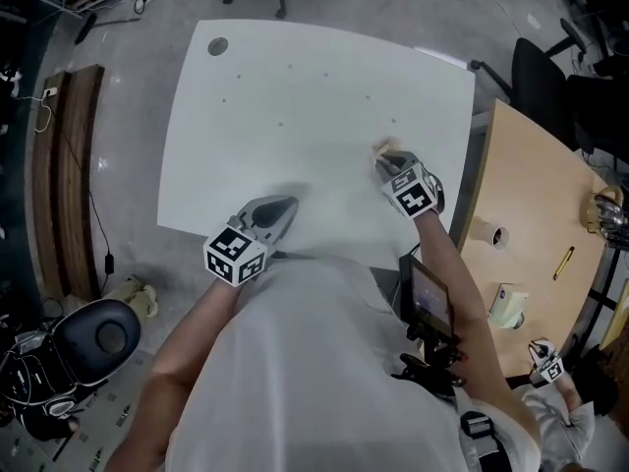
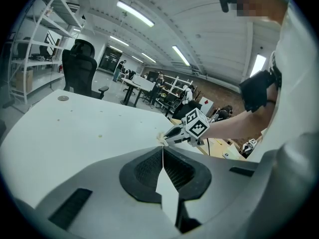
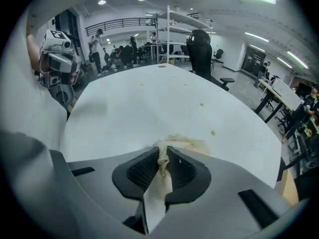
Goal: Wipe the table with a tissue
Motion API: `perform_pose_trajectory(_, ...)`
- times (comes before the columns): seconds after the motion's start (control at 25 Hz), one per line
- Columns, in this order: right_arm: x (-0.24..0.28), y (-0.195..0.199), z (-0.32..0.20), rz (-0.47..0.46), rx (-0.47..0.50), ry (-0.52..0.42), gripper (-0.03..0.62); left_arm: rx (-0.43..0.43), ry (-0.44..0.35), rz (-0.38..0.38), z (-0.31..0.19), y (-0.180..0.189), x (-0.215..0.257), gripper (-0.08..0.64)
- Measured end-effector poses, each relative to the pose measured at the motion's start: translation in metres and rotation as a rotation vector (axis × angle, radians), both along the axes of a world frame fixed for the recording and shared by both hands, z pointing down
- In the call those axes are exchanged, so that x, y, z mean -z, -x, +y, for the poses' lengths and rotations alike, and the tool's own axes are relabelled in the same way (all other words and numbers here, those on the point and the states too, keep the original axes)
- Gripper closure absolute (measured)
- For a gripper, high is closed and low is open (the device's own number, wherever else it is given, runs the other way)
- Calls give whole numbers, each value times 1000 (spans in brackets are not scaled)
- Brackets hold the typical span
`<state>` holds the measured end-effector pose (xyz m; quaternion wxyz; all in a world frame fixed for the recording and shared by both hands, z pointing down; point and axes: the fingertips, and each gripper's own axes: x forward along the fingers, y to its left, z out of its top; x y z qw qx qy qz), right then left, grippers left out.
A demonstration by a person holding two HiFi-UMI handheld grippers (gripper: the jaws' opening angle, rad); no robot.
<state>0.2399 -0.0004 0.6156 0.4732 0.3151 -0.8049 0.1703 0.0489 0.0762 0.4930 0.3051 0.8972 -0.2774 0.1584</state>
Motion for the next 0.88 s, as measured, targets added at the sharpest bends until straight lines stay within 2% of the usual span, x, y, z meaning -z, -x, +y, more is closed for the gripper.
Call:
perform_pose_trajectory(0.68, 1, 24, -29, -99, -243, 21, 537, -32, 27, 32, -20, 50, -6, 552)
perform_pose_trajectory(0.88, 2, 44, -38, -128, -259, 21, 537, -33, 34, 34, -25, 63, -7, 552)
